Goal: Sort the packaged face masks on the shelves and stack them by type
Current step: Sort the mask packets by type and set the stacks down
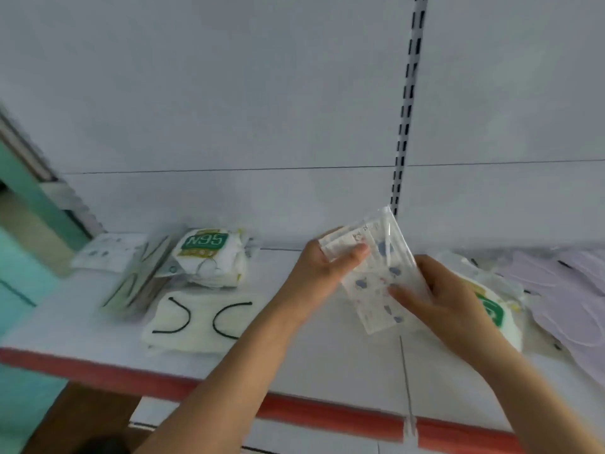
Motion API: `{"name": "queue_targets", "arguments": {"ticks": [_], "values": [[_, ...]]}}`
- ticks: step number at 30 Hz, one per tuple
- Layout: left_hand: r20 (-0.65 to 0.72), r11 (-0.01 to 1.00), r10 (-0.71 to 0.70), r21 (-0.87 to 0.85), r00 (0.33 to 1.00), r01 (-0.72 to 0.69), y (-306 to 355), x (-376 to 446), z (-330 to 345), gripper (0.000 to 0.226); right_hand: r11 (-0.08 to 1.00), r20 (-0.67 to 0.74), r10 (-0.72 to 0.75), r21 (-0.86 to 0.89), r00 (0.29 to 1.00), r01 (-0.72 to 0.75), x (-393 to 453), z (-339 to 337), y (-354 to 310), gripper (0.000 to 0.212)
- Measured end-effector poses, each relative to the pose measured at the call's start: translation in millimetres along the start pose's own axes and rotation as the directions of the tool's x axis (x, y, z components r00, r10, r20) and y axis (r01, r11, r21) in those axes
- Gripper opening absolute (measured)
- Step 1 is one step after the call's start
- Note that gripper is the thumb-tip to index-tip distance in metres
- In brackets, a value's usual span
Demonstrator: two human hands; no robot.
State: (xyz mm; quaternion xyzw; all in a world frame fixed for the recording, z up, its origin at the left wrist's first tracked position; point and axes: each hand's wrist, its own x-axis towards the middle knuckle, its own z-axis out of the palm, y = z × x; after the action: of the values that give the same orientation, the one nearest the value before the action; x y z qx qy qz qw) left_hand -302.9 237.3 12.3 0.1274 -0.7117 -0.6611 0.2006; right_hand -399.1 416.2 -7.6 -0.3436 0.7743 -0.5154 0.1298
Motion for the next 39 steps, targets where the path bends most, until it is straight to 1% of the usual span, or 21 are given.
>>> {"name": "queue_targets", "arguments": {"ticks": [2,4,7,9,12,16,19,21,23,24,25,26,27,28,30,31,32,33,35,36,39], "values": [[-0.172,0.997,-0.016,-0.081,0.985,0.002,8.2,-12.0,-44.9,0.027,0.978,0.115,0.005,0.206,0.993,-0.029,16.9,25.8,-26.5,0.019],[-0.326,0.992,-0.041,-0.125,0.945,0.000,16.5,-28.2,-97.7,0.032,0.949,0.234,0.006,0.304,0.972,-0.079,35.5,60.6,-55.7,0.015],[-0.528,0.995,-0.040,-0.097,0.848,-0.014,25.3,-55.1,-182.3,0.035,0.970,0.273,-0.048,0.244,0.961,-0.021,66.4,124.4,-100.1,0.010],[-0.635,0.997,-0.025,-0.077,0.772,-0.031,24.2,-71.3,-240.4,0.026,0.980,0.314,-0.085,0.199,0.946,0.022,86.1,172.7,-134.1,0.007],[-0.744,1.000,0.004,0.023,0.668,0.020,16.9,-91.5,-322.8,0.011,0.995,0.394,-0.100,0.067,0.914,0.080,116.6,256.4,-178.3,0.011],[-0.826,0.982,0.037,0.135,0.562,0.133,-12.6,-94.6,-419.9,0.012,0.963,0.350,-0.199,-0.104,0.915,0.250,154.6,363.8,-214.5,0.015],[-0.851,0.947,0.076,0.226,0.519,0.231,-37.4,-75.5,-479.0,0.024,0.947,0.315,-0.211,-0.167,0.925,0.273,180.5,422.9,-220.9,0.021],[-0.836,0.888,0.125,0.335,0.535,0.315,-50.0,-61.2,-502.4,0.028,0.907,0.358,-0.197,-0.287,0.913,0.308,194.5,449.7,-216.6,0.031],[-0.811,0.749,0.146,0.465,0.567,0.472,-68.6,-48.3,-517.2,0.032,0.773,0.442,-0.159,-0.500,0.883,0.390,200.4,467.2,-206.1,0.047],[-0.804,0.669,0.116,0.498,0.584,0.552,-78.0,-43.3,-521.5,0.036,0.698,0.474,-0.147,-0.572,0.868,0.431,197.3,472.0,-201.6,0.053],[-0.800,0.632,0.056,0.491,0.597,0.599,-86.8,-39.5,-524.2,0.041,0.648,0.512,-0.125,-0.607,0.850,0.461,191.3,475.1,-198.8,0.057],[-0.790,0.637,-0.015,0.465,0.613,0.615,-94.5,-36.1,-526.8,0.045,0.621,0.553,-0.107,-0.612,0.827,0.490,185.5,477.4,-197.1,0.059],[-0.781,0.644,-0.071,0.439,0.620,0.626,-99.2,-34.4,-527.8,0.047,0.617,0.589,-0.087,-0.602,0.804,0.508,179.6,478.4,-197.1,0.060],[-0.788,0.639,-0.100,0.418,0.608,0.646,-100.3,-33.2,-527.0,0.049,0.633,0.607,-0.080,-0.582,0.791,0.511,175.5,477.4,-197.2,0.060],[-0.856,0.607,-0.060,0.377,0.514,0.699,-89.9,-33.6,-520.5,0.049,0.727,0.581,-0.117,-0.502,0.806,0.468,168.8,464.7,-200.0,0.057],[-0.887,0.621,0.011,0.367,0.461,0.692,-79.0,-35.1,-513.8,0.048,0.783,0.539,-0.152,-0.446,0.828,0.434,165.7,451.8,-202.2,0.055],[-0.892,0.652,0.115,0.399,0.437,0.644,-68.1,-35.3,-505.3,0.045,0.832,0.486,-0.186,-0.384,0.854,0.400,161.7,434.9,-203.5,0.053],[-0.865,0.674,0.235,0.473,0.443,0.567,-57.9,-33.6,-493.3,0.042,0.869,0.429,-0.208,-0.331,0.879,0.368,155.7,414.1,-203.0,0.051],[-0.746,0.670,0.437,0.642,0.502,0.372,-40.7,-25.3,-459.3,0.035,0.907,0.283,-0.218,-0.295,0.934,0.301,141.3,365.8,-191.6,0.046],[-0.677,0.665,0.491,0.698,0.548,0.266,-34.1,-19.8,-436.7,0.032,0.911,0.193,-0.207,-0.320,0.959,0.261,134.9,338.9,-181.1,0.044],[-0.492,0.704,0.522,0.710,0.697,-0.026,-21.2,-5.3,-349.5,0.028,0.904,-0.105,-0.105,-0.425,0.989,0.051,120.1,251.1,-131.7,0.041]]}}
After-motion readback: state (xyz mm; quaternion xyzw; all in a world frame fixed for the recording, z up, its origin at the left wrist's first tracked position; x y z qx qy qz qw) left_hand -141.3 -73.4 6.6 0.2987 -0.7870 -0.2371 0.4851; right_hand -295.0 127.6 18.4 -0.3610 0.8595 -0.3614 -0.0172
